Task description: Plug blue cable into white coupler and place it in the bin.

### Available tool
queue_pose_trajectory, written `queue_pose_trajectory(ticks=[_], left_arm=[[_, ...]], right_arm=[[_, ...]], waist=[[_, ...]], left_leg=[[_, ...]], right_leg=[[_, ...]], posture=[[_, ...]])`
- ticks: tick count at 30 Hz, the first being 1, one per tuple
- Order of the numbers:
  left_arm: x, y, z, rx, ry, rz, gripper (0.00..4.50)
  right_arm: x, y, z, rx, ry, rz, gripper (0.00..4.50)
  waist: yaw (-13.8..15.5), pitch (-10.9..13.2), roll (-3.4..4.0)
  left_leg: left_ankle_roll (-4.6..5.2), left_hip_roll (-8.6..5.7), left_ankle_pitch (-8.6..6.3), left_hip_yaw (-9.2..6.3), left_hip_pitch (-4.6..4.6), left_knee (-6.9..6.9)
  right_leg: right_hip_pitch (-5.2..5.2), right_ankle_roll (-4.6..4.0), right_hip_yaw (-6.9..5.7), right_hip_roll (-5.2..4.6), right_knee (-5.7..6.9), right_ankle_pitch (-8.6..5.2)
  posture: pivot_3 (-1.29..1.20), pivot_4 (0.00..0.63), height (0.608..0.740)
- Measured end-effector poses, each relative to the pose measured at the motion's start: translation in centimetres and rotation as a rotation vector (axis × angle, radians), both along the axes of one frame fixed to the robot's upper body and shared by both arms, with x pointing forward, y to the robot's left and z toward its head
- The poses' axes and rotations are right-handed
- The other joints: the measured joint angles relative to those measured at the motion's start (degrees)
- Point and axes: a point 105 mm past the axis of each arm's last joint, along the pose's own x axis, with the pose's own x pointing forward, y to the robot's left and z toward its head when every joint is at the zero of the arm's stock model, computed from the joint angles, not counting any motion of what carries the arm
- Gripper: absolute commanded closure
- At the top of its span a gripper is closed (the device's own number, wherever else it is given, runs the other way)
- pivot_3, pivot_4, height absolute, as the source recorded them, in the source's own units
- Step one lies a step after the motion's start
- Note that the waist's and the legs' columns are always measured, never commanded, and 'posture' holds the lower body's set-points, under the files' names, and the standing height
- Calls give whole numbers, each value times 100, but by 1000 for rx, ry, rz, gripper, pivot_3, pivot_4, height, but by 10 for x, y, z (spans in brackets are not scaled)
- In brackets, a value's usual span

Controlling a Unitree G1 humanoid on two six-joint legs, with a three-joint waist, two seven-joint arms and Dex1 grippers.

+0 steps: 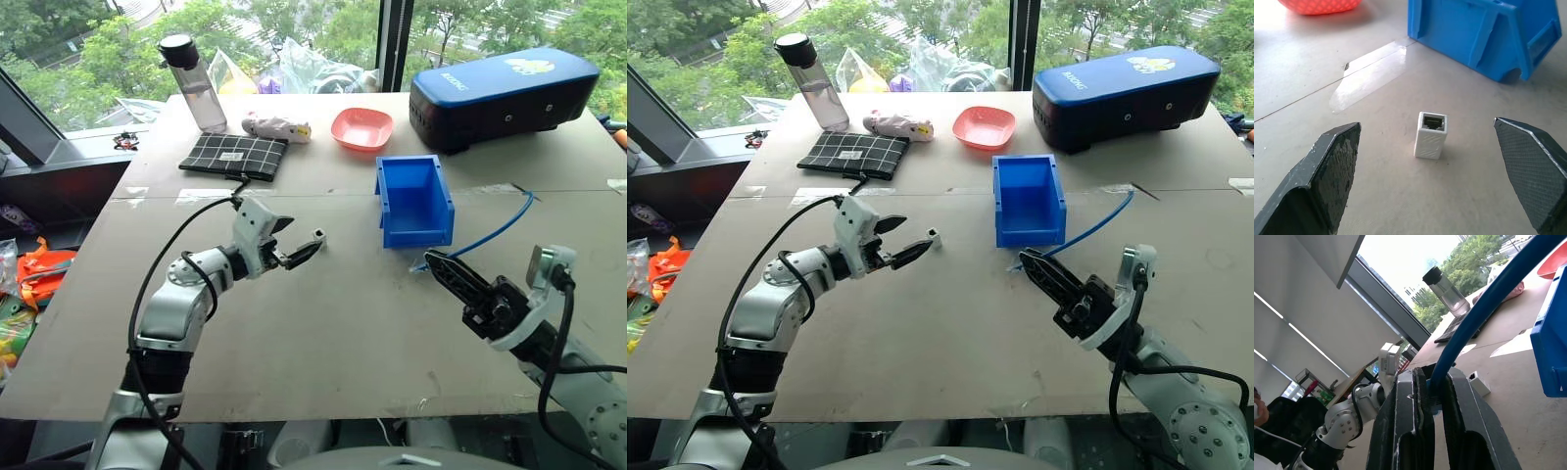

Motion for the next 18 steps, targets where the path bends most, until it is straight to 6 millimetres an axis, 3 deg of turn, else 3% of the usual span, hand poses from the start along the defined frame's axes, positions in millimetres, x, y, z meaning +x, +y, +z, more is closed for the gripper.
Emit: queue_pose_trajectory(ticks=[8,10,17,18], left_arm=[[24,-14,-24,77,31,-38,87],[24,-13,-35,102,51,-54,821],[27,-11,-34,131,29,-97,3735],[26,-11,-34,130,30,-111,3886]], right_arm=[[-1,-3,-6,-21,8,-25,4500],[-2,-2,-5,-27,1,-25,4500],[-2,-6,-1,-46,-28,-53,4500],[-1,-7,-1,-56,-31,-57,4500]], waist=[[-78,-1,0],[-126,-1,-1],[-143,-2,-2],[-144,-2,-2]], left_leg=[[0,2,0,-3,1,-1],[0,2,0,-6,0,-1],[0,2,0,-11,0,-1],[0,2,0,-11,0,-1]], right_leg=[[-2,1,0,2,2,0],[-2,1,-2,2,2,0],[-1,1,-7,1,2,0],[-1,1,-7,1,2,0]], posture=[[0,150,740],[0,150,740],[0,150,740],[0,150,740]])
